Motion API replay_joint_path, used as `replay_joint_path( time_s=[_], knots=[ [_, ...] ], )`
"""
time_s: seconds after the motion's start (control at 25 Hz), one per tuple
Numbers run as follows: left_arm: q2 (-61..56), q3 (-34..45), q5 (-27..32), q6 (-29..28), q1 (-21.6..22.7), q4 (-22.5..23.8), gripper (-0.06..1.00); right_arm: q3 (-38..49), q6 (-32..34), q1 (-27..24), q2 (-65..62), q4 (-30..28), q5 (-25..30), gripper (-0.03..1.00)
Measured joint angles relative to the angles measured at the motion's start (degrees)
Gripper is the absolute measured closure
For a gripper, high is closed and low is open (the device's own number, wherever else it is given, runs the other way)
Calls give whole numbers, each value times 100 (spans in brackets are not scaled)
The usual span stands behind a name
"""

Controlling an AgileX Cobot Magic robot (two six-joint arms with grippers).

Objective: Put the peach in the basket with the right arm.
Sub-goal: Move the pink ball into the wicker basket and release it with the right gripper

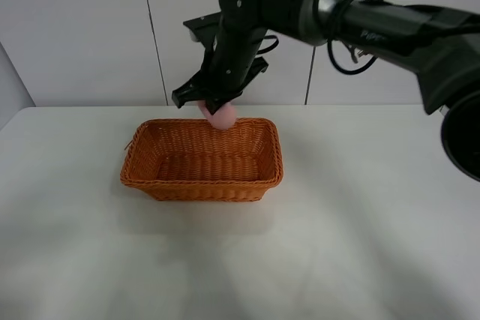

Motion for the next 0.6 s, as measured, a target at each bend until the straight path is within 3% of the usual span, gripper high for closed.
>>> replay_joint_path(
  time_s=[0.24, 0.36, 0.44, 0.6],
  knots=[
    [0, 0, 0, 0, 0, 0, -5, 0, 0, 16, 897, -7, -917, 97],
    [0, 0, 0, 0, 0, 0, -5, 0, 0, 12, 1164, -6, -1041, 93],
    [0, 0, 0, 0, 0, 0, -5, 6, 12, 12, 1220, 21, -1041, 82],
    [0, 0, 0, 0, 0, 0, -5, -22, 49, 12, 1220, 37, -975, 44]
  ],
)
